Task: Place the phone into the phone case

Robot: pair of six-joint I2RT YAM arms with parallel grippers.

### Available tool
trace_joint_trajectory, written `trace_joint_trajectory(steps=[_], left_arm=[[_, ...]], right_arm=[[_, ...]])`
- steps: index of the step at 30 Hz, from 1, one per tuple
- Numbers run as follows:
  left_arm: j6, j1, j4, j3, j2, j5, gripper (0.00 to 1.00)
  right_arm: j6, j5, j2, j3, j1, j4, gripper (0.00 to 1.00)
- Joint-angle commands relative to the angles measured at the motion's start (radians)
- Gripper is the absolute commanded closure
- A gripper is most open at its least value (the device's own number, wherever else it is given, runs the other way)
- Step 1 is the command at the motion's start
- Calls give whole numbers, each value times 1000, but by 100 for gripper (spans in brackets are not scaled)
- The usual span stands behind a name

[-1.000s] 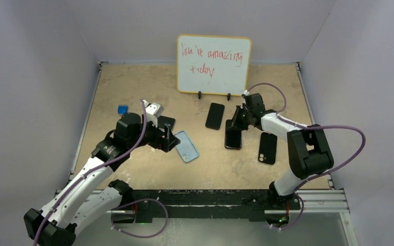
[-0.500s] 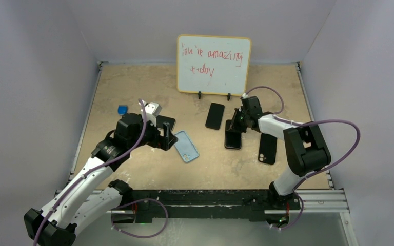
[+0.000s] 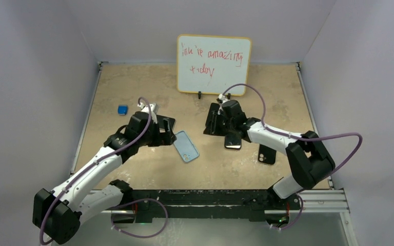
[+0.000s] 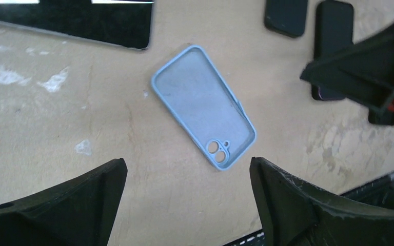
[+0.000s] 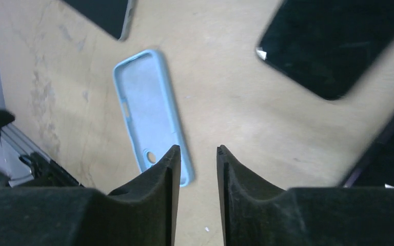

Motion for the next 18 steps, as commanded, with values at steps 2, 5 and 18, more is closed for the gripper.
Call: trace_joint_trajectory(steps=[2,5,18], left_arm=[[-209,30,34,-41,-31,-239,11],[-272,43,55,-54,-63,-305,14],[-70,43,-11,19,-79,-226,0]], right_arm=[[-13,36,40,49,89,93,62],[-12,169,75,105,97,42,46],[92,639,269,358,97,-181,1]])
